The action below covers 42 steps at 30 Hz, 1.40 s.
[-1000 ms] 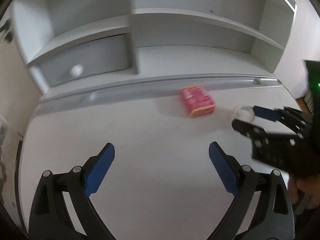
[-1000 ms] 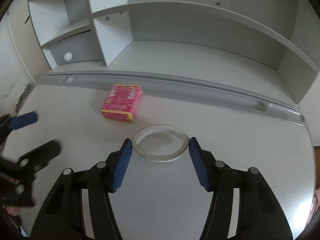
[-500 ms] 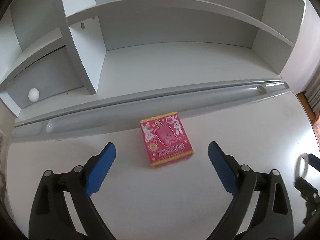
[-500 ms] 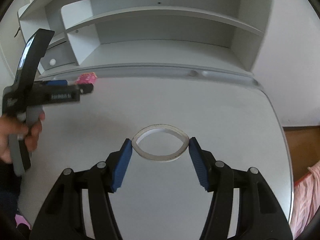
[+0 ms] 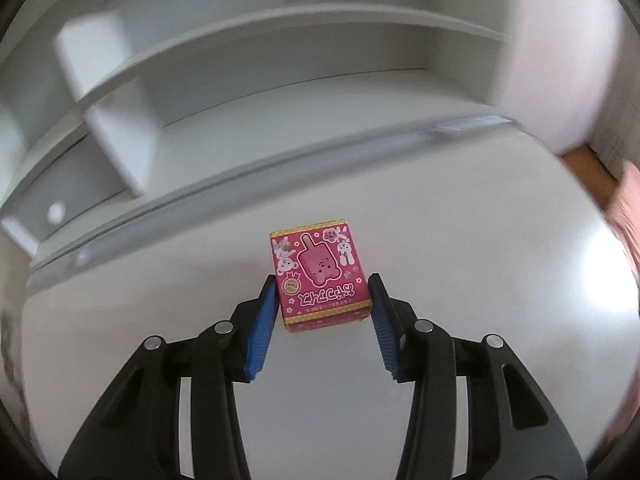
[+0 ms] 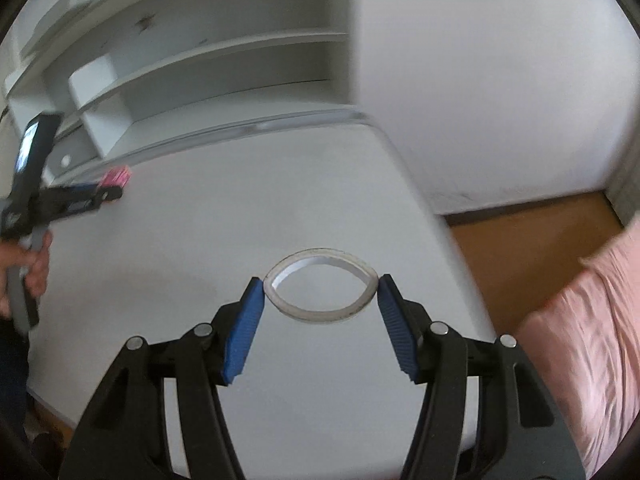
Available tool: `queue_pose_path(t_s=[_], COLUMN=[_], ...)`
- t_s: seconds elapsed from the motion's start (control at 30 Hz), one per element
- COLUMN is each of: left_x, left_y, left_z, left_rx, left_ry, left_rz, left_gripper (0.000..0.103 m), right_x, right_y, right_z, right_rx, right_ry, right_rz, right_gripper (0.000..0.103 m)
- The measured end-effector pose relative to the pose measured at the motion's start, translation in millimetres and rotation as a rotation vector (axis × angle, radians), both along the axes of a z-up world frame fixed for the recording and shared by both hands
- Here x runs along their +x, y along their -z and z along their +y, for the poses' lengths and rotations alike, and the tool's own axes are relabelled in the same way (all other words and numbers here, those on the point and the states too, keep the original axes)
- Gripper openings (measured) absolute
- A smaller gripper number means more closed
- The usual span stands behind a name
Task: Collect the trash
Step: 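Grasp the white tape ring with the right tool while the left tool grasps the pink snack box, then carry the tape ring and pink box together over the black bin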
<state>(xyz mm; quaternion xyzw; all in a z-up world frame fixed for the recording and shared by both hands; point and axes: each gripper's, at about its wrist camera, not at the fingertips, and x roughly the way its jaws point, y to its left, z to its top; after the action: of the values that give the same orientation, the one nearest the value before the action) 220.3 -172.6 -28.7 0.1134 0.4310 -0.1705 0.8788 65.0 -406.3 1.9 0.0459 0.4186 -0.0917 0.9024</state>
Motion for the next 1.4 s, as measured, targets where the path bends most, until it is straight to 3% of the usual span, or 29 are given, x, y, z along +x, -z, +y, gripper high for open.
queue_pose_path(t_s=[0.33,0.47,0.6,0.93,1.13,1.4], left_x=[-176.4,-234.8,-283.7,-307.6,-319.1,-327.0], left_y=[-21.1,-12.8,13.3,102.4,127.7,130.0], left_z=[-194.7,-253.0,-310.6,-386.9,-412.3,-415.7], left_rx=[-0.160,-0.170,-0.140,-0.034,-0.003,0.000], left_ry=[0.548,0.723,0.877,0.968,0.983,1.022], left_rz=[0.013,0.042,0.085,0.208,0.248,0.266], left_gripper=[0.044,0.044,0.044,0.044,0.044,0.047], right_x=[-169.9,-233.0,-276.1,-310.4,-316.7,-318.6], right_y=[15.2,35.1,63.4,114.9,121.8,125.4], right_z=[-148.2,-194.2,-221.6,-251.8,-260.9,-265.8], right_rx=[0.058,0.093,0.155,0.265,0.285,0.298], right_ry=[0.425,0.565,0.644,0.689,0.688,0.700], right_rz=[-0.009,0.019,0.072,0.148,0.149,0.149], right_gripper=[0.058,0.058,0.058,0.058,0.058,0.058])
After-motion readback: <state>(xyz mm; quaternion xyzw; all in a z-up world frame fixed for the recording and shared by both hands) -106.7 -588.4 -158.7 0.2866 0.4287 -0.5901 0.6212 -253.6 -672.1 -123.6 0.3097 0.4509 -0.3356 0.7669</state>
